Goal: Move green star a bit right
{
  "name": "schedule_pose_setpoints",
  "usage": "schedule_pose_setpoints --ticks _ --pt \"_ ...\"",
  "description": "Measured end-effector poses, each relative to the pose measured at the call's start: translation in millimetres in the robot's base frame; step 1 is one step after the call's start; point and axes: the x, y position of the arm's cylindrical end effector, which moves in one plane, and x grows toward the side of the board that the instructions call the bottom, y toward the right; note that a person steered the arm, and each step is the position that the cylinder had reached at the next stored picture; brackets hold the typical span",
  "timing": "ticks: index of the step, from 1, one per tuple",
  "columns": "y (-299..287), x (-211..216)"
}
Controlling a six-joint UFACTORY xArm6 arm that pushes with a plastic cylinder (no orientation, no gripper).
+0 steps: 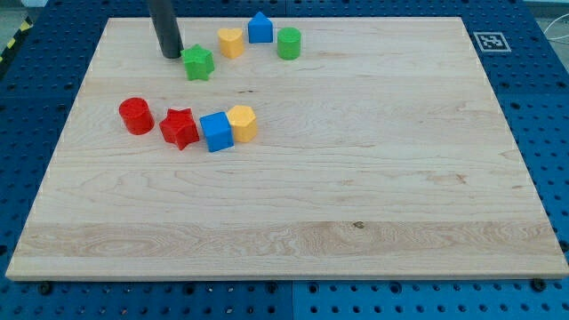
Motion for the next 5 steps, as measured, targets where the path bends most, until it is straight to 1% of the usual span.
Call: schedule_pose_setpoints --ticks 1,3,4,5 --pt "8 8" --pt "34 10" --pt "23 10" --pt "-18 21"
